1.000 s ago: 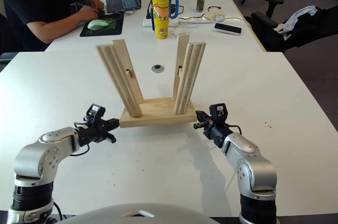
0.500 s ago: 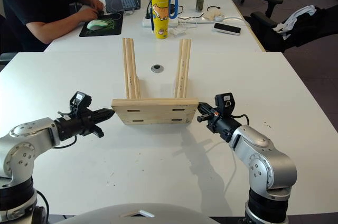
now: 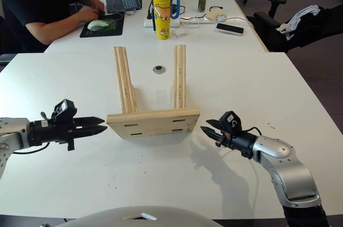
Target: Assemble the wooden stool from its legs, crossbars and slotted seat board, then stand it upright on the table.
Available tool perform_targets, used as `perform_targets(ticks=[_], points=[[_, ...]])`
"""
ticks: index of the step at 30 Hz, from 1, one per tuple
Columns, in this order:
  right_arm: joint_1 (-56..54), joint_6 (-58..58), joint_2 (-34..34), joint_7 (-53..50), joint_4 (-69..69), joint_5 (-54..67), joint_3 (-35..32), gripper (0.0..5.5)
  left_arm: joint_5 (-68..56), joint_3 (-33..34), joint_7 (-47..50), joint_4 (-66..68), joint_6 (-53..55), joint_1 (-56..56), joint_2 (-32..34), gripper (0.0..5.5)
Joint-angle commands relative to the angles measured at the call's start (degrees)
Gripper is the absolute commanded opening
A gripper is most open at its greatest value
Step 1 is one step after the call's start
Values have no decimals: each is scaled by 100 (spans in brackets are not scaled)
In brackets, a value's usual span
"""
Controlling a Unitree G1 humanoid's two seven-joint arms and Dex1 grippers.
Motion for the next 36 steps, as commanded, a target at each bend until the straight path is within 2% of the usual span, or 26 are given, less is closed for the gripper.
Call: perform_targets(ticks=[1, 8, 11, 19, 29, 34, 36], points=[[-275, -677, -222, 942, 968, 239, -119, 226, 342, -232, -492, 449, -836, 97, 401, 216], [-1377, -1468, -112, 1799, 1883, 233, 206, 332, 752, -1081, -1017, 1362, -2046, -1000, 171, 318], [-1790, -1482, -131, 2114, 2101, 220, 448, 389, 1098, -1524, -1112, 1580, -2441, -1304, 127, 327], [-2615, -1872, 31, 2536, 2680, 30, 913, 389, 1289, -1968, -1191, 1982, -2680, -1929, -103, 327], [-2890, -2091, 74, 2814, 3010, -24, 1076, 244, 1056, -2027, -1236, 2037, -2569, -2263, -459, 327], [-2980, -2140, 147, 2916, 3046, -14, 1123, 157, 1171, -2073, -1352, 2252, -2557, -2247, -287, 249], [-2978, -2145, 184, 2935, 3036, -14, 1144, 145, 1227, -2088, -1395, 2423, -2605, -2294, -264, 215]])
